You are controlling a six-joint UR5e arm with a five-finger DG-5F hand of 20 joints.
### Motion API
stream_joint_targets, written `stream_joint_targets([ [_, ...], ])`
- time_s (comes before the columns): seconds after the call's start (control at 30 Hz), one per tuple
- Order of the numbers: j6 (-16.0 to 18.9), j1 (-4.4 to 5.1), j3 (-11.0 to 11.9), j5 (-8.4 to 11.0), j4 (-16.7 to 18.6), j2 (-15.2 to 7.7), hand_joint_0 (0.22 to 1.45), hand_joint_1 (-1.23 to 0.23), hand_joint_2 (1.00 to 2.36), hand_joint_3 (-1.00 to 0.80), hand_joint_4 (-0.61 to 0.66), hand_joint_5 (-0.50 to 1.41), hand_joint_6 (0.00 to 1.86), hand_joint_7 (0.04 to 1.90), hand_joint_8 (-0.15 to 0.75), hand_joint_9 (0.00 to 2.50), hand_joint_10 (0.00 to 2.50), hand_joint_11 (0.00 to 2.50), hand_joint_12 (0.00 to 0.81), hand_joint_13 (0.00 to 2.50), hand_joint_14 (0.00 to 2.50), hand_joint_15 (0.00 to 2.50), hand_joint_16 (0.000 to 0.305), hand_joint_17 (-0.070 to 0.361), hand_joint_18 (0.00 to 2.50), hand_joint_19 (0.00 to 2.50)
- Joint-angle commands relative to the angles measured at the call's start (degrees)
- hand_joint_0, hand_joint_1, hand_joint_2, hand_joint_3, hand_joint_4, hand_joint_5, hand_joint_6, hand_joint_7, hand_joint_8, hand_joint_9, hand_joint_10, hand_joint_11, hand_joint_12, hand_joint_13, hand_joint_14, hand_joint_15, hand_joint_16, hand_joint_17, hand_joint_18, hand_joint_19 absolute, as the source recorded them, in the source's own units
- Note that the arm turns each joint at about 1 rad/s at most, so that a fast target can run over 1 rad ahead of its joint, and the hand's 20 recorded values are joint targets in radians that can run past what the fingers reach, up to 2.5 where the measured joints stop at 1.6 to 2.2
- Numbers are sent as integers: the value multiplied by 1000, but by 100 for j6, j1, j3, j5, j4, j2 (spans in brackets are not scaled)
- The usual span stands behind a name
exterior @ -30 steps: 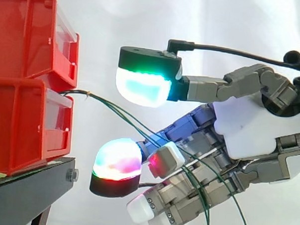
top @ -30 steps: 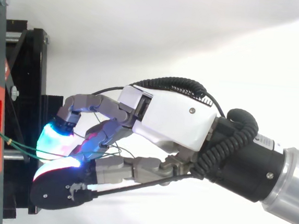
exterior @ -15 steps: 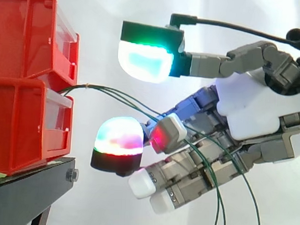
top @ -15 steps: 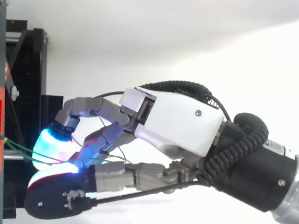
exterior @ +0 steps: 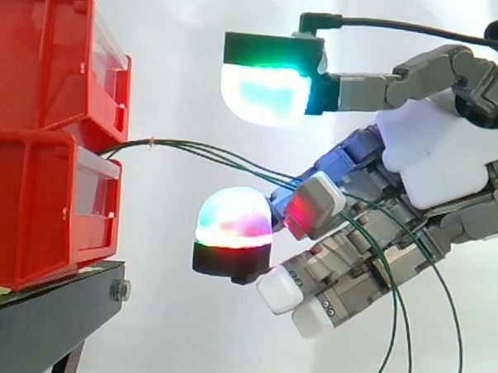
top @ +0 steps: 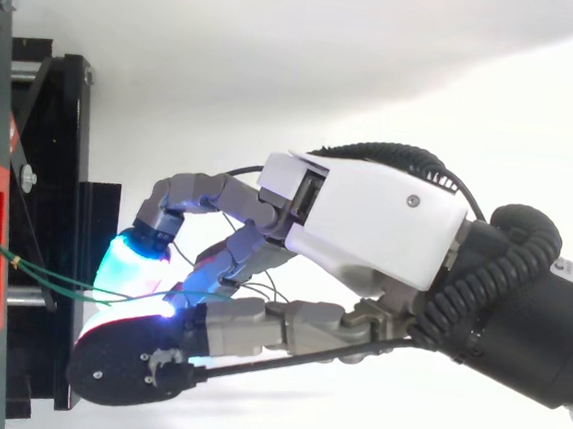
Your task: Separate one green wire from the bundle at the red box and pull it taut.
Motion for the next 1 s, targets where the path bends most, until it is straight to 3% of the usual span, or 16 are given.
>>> stream_joint_targets([
  [0.0, 22, 0, -28, -18, -12, -11, 593, -611, 1000, -500, 285, -135, 503, 1128, 343, 1072, 15, 1174, 436, 830, 10, 330, 47, 105, 573, 324],
  [0.23, 136, -53, -81, -141, 58, -134, 593, -612, 1000, -500, 291, -135, 503, 1127, 346, 1073, 15, 1172, 435, 829, 10, 333, 47, 105, 571, 328],
  [0.3, 189, -88, -81, -273, 102, -213, 593, -611, 1000, -500, 291, -135, 503, 1127, 343, 1069, 16, 1168, 435, 829, 10, 330, 47, 105, 571, 329],
  [0.47, 171, -97, -63, -264, 146, -213, 594, -610, 1000, -500, 294, -135, 503, 1127, 342, 1072, 15, 1163, 435, 829, 10, 330, 47, 105, 571, 329],
  [0.73, 83, -97, 253, -255, -188, -213, 593, -608, 1000, -500, 292, -135, 503, 1126, 342, 1067, 16, 1168, 435, 829, 9, 327, 47, 105, 572, 329],
  [0.97, 39, -115, 270, -281, -161, -213, 592, -608, 1000, -500, 290, -136, 503, 1124, 342, 1068, 16, 1158, 434, 830, 9, 327, 47, 105, 571, 328],
])
